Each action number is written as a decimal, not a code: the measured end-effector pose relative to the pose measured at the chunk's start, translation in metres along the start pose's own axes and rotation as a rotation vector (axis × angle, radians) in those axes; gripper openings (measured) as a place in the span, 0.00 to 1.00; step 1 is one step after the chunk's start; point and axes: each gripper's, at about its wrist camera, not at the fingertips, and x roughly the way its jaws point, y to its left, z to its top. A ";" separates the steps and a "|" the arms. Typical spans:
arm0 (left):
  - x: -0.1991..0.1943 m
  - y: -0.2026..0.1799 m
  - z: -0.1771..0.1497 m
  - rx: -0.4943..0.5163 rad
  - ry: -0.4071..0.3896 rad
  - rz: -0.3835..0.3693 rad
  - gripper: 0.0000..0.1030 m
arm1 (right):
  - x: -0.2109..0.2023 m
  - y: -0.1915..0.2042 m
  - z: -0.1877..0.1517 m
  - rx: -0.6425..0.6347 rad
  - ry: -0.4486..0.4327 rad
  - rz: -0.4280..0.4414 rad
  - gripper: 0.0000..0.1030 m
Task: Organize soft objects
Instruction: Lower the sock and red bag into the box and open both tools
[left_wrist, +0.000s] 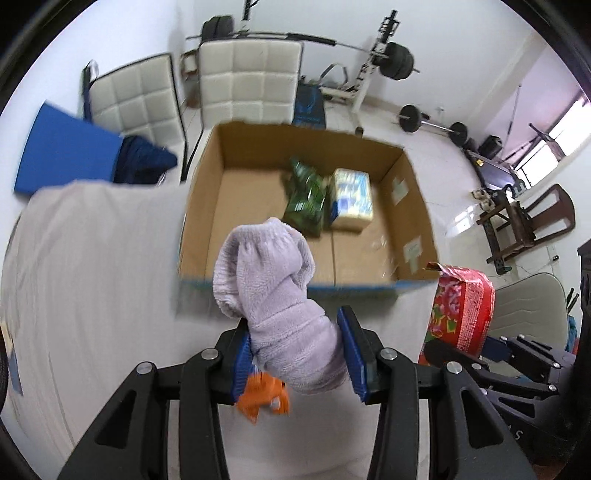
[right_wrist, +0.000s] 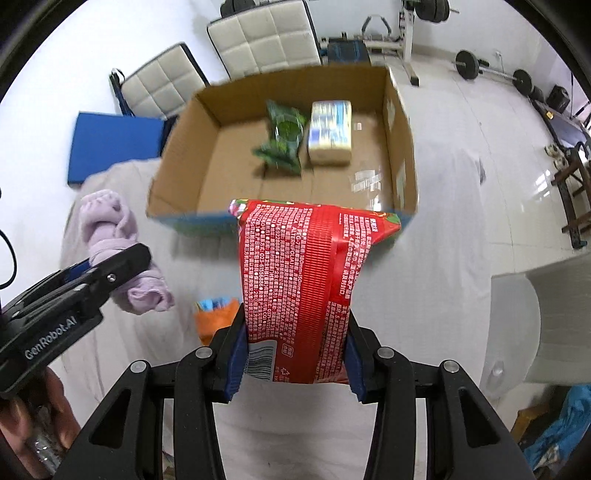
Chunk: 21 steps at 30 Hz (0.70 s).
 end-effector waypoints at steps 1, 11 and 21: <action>0.001 0.000 0.010 0.011 -0.007 0.002 0.39 | -0.002 0.000 0.009 -0.001 -0.008 -0.004 0.46; 0.076 0.026 0.115 0.048 0.075 0.051 0.39 | 0.033 -0.007 0.106 0.008 -0.010 -0.092 0.46; 0.179 0.040 0.159 0.062 0.229 0.086 0.40 | 0.132 -0.029 0.131 0.038 0.157 -0.126 0.46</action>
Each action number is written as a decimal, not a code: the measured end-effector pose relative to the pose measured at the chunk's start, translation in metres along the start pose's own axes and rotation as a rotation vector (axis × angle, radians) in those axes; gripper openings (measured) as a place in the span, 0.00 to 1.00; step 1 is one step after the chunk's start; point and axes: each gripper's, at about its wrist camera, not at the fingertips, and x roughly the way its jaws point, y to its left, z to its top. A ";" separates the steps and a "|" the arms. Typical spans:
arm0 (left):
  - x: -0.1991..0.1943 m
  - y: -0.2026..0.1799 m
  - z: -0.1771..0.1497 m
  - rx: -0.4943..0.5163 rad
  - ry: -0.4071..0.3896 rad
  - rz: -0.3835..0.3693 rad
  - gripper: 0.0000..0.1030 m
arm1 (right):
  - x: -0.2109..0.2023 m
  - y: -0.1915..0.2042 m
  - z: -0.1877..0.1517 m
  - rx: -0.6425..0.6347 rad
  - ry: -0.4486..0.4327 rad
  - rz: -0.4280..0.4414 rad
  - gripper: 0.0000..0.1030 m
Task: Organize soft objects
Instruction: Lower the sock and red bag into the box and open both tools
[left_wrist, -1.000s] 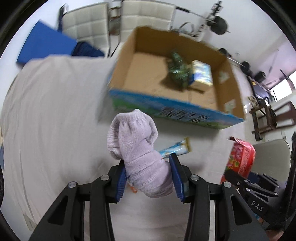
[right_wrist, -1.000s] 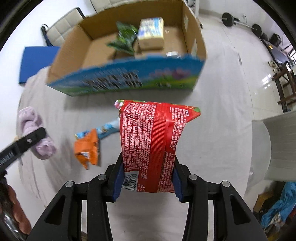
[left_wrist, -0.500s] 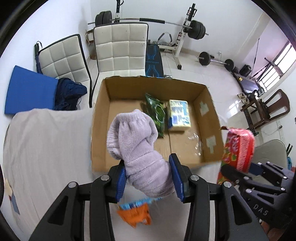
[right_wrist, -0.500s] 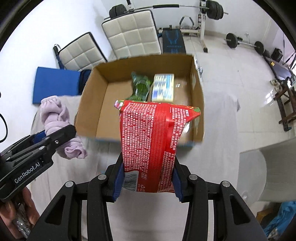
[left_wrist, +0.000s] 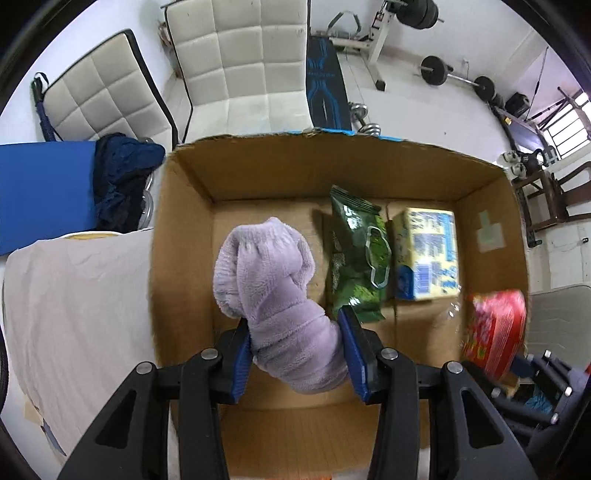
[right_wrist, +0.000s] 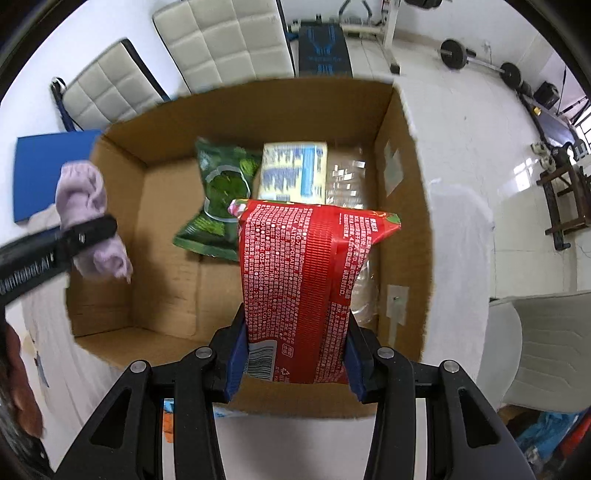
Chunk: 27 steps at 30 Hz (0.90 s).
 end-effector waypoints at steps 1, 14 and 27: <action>0.006 0.000 0.004 0.003 0.006 0.004 0.40 | 0.007 -0.001 0.000 -0.001 0.013 0.003 0.46; 0.044 0.009 0.045 -0.012 0.063 0.034 0.47 | 0.075 0.003 0.005 -0.018 0.167 -0.019 0.51; 0.030 0.016 0.042 -0.041 0.030 0.052 0.86 | 0.062 0.013 0.006 0.000 0.099 -0.015 0.89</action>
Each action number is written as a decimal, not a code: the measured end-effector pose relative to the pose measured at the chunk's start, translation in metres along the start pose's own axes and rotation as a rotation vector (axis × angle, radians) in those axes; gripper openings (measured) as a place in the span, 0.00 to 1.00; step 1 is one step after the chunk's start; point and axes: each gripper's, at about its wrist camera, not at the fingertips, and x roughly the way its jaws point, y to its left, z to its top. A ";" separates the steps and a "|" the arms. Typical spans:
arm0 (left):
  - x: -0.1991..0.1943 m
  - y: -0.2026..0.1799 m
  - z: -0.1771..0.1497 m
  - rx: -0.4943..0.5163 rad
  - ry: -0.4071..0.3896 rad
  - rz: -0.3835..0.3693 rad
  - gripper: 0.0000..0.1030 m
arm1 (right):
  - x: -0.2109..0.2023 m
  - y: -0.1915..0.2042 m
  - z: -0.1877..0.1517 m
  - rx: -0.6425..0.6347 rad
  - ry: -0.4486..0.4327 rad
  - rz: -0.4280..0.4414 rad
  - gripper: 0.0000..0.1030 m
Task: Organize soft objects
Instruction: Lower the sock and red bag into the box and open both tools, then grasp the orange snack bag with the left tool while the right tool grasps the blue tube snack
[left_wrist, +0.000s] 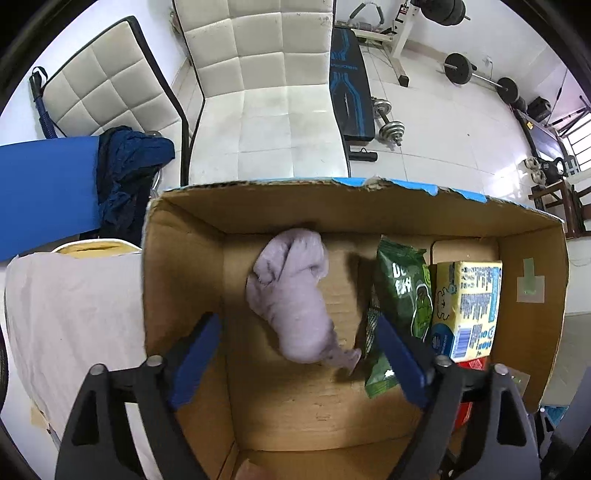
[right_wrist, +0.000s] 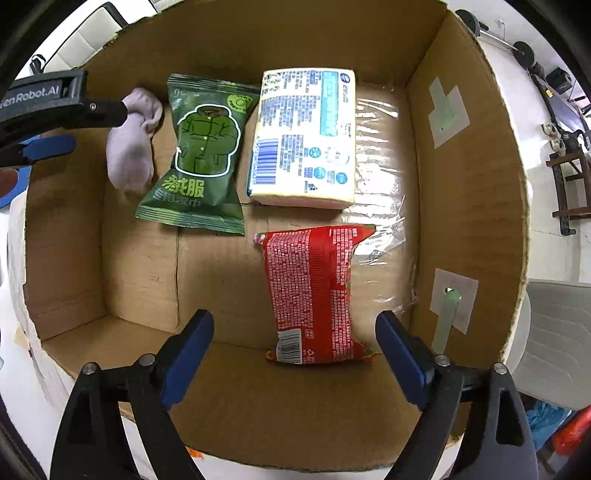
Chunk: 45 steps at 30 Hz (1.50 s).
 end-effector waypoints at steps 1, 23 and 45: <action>-0.001 0.000 -0.002 0.001 -0.003 0.001 0.88 | -0.001 0.000 0.000 0.003 -0.003 -0.003 0.89; -0.098 -0.011 -0.134 0.049 -0.223 -0.006 0.95 | -0.090 -0.001 -0.054 0.029 -0.227 -0.071 1.00; -0.106 0.016 -0.262 -0.139 -0.194 0.061 0.95 | -0.073 0.004 -0.161 0.040 -0.072 0.140 1.00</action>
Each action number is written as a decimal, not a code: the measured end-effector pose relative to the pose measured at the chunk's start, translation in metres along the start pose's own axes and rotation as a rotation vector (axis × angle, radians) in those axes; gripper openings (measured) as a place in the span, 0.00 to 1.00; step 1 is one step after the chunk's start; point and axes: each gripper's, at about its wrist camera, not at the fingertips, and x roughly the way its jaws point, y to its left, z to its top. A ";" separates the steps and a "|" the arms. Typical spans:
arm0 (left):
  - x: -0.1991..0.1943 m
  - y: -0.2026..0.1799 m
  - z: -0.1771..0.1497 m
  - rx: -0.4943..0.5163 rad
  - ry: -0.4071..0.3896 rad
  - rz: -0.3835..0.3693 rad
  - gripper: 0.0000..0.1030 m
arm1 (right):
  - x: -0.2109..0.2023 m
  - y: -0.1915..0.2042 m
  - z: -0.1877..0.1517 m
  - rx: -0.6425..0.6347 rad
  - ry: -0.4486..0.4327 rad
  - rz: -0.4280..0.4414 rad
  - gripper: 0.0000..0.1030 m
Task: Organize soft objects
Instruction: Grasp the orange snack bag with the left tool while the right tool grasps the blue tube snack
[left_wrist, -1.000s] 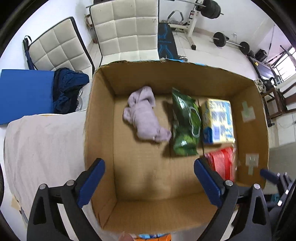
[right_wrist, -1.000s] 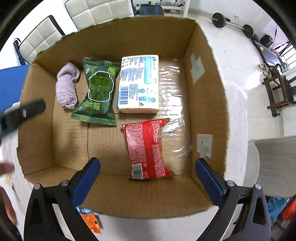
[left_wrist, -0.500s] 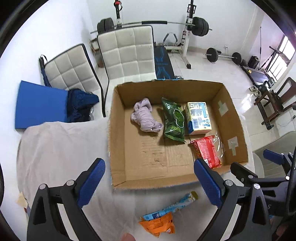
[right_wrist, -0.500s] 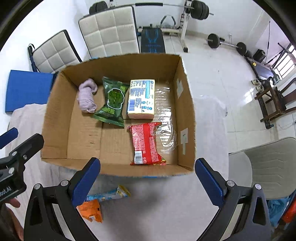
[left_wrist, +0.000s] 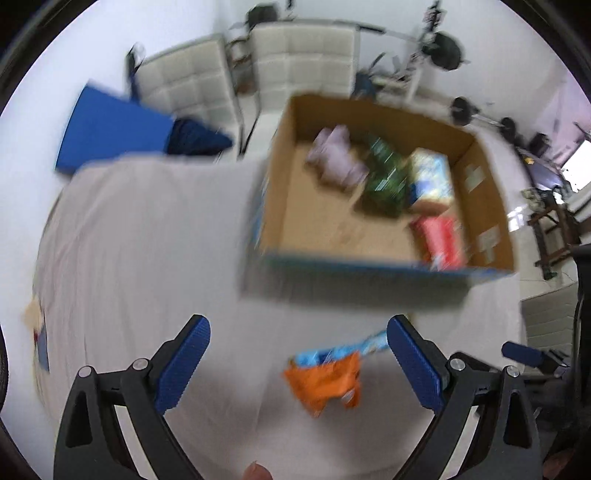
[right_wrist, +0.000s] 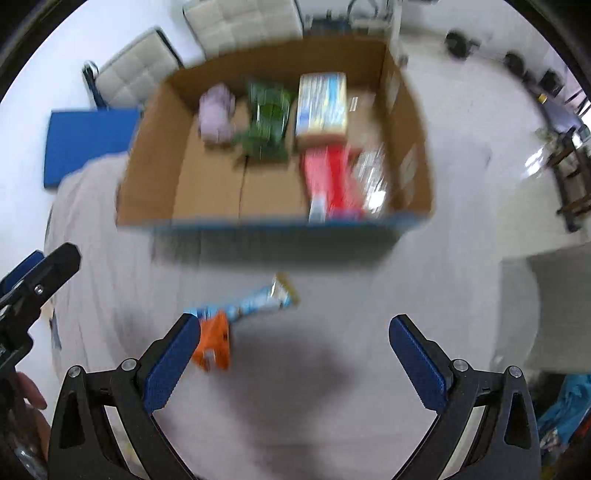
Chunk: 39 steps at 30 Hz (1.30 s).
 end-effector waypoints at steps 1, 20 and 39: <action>0.010 0.004 -0.009 -0.023 0.031 0.006 0.95 | 0.014 -0.003 -0.003 0.032 0.033 0.036 1.00; 0.077 0.047 -0.077 -0.205 0.211 0.100 0.95 | 0.148 -0.003 -0.010 0.352 0.177 0.238 0.25; 0.130 0.002 -0.094 -0.384 0.421 -0.191 0.95 | 0.098 -0.109 -0.052 0.266 0.182 0.016 0.52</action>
